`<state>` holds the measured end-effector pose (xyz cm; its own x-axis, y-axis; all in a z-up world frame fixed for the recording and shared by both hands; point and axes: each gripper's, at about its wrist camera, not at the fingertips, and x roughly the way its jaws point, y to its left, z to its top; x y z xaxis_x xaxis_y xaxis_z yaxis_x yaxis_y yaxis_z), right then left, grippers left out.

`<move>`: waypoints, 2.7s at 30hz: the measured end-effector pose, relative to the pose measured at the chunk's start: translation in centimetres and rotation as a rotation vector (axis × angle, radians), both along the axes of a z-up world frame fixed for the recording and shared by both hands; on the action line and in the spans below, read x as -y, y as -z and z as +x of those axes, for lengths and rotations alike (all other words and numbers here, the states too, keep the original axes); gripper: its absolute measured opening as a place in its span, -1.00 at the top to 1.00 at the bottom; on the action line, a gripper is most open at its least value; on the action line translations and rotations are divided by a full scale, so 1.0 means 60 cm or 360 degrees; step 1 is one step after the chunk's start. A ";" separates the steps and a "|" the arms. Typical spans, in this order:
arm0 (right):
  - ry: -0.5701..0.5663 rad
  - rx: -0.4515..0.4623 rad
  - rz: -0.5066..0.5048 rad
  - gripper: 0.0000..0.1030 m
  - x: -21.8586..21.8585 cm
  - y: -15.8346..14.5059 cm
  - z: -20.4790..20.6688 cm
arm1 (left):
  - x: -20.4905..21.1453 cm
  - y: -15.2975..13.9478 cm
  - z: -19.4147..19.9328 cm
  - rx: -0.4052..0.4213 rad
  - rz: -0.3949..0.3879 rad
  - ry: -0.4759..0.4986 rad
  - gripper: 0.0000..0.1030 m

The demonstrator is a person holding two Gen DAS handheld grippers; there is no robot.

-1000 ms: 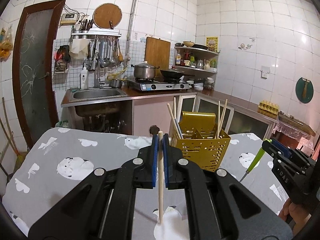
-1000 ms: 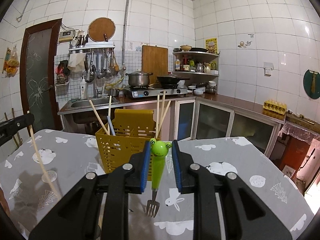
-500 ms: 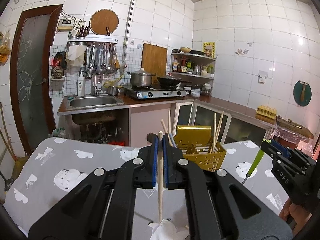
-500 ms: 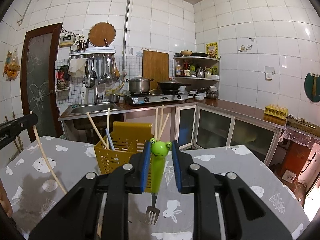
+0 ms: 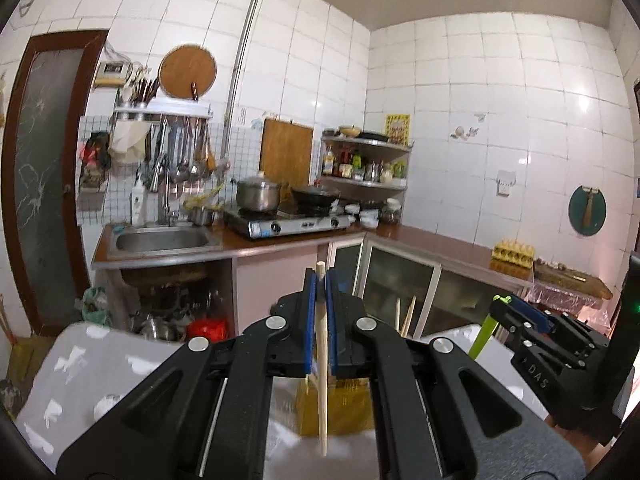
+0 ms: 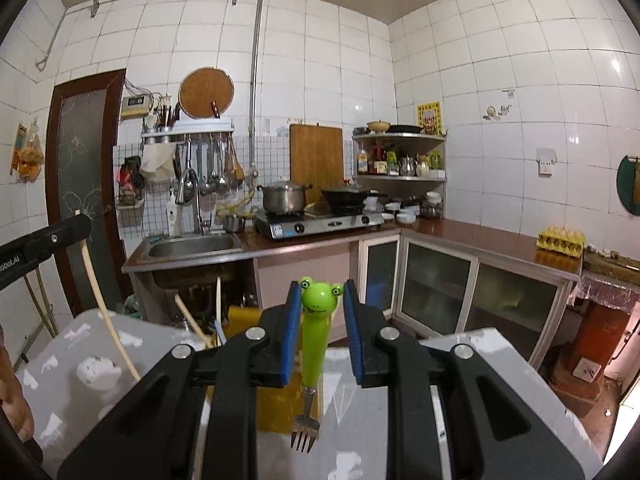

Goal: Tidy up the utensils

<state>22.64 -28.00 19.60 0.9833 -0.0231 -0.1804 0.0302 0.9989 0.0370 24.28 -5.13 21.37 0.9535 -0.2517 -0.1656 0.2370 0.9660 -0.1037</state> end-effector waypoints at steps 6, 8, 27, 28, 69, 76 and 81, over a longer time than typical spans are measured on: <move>0.0007 0.0056 -0.0023 0.58 -0.015 -0.049 0.053 | 0.025 -0.053 0.043 0.0093 0.0015 0.0000 0.93; 0.0002 0.0060 -0.0019 0.58 -0.019 -0.056 0.075 | 0.032 -0.061 0.060 0.0102 0.0012 0.0005 0.93; -0.0090 -0.0287 0.0011 0.58 -0.018 0.089 0.221 | 0.057 0.130 0.245 -0.0302 0.0057 -0.0006 0.92; -0.0099 -0.0326 0.0025 0.58 -0.017 0.100 0.224 | 0.055 0.139 0.249 -0.0327 0.0066 -0.0011 0.92; -0.0204 -0.1028 -0.0081 -0.58 -0.089 0.344 -0.104 | -0.122 0.368 -0.063 -0.0919 0.0277 -0.0202 -0.90; -0.0237 -0.1097 -0.0147 -0.56 -0.121 0.360 -0.102 | -0.162 0.384 -0.052 -0.0999 0.0274 -0.0275 -0.90; -0.0246 -0.1174 -0.0169 -0.27 -0.142 0.374 -0.079 | -0.201 0.388 -0.050 -0.1016 0.0251 -0.0333 -0.90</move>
